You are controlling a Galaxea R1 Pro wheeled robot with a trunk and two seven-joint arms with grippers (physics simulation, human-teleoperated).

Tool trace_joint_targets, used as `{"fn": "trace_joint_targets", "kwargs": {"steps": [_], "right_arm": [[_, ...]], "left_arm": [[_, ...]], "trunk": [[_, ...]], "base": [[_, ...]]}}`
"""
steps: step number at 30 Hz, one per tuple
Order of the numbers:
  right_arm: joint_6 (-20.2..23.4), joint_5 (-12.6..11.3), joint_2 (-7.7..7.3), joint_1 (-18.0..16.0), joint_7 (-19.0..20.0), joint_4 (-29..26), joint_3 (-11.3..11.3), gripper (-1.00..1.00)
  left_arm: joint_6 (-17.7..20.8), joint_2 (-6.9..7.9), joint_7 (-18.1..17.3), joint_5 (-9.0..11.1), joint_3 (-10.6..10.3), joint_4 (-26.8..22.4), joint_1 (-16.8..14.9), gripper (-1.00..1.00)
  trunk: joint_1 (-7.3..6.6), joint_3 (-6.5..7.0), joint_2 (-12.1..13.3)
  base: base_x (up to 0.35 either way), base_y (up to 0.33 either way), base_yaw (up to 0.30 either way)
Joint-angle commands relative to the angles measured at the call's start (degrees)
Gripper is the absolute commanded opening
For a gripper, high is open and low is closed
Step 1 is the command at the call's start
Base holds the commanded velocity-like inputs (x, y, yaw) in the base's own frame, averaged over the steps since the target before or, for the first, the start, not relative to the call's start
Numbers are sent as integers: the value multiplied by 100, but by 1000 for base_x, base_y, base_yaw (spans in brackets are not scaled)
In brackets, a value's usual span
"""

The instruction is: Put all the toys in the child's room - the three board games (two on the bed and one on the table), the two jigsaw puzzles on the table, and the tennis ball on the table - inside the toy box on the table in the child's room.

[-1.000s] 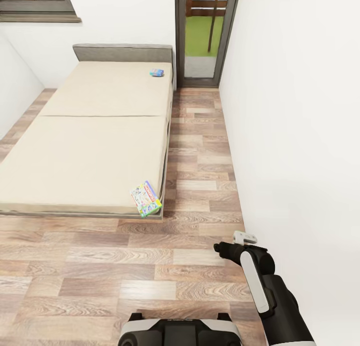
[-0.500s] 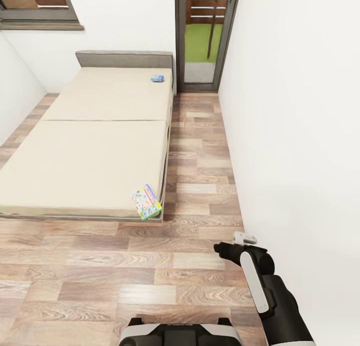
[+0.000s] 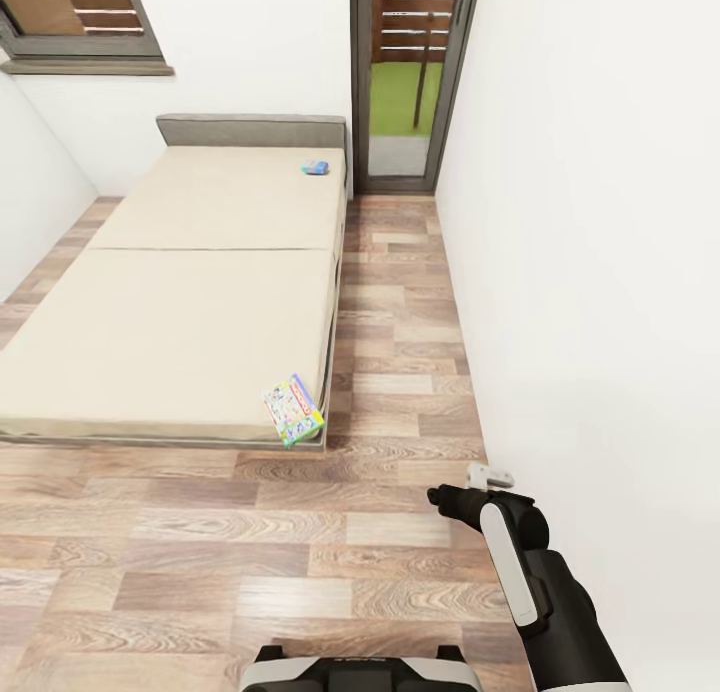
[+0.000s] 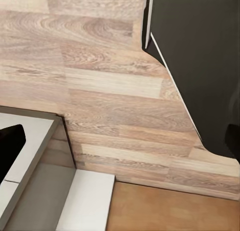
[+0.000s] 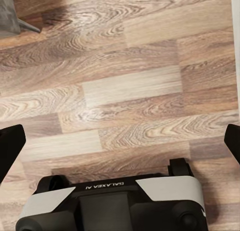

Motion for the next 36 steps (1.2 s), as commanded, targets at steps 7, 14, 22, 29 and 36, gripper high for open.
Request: {"fn": "trace_joint_targets", "kwargs": {"steps": [7,14,22,29,36], "right_arm": [[12,-55,0,-3,-66,-5,0,100],[12,-54,0,-3,-64,-5,-1,100],[12,-54,0,-3,-66,-5,-4,100],[12,-54,0,-3,-67,-1,-5,100],[12,-54,0,-3,-67,-3,-5,100]], "left_arm": [[-21,2,6,9,44,6,-5,100],[-22,3,6,25,51,5,-5,100],[-26,26,1,-12,36,-1,-5,100],[-12,62,4,-25,49,-485,-61,100],[60,66,33,-20,77,-1555,-95,100]], "trunk": [[3,60,-8],[3,126,-8],[3,202,-8],[3,268,-8],[3,334,-8]], "base": [[0,0,0],[0,0,0],[0,0,0],[0,0,0],[0,0,0]]}}
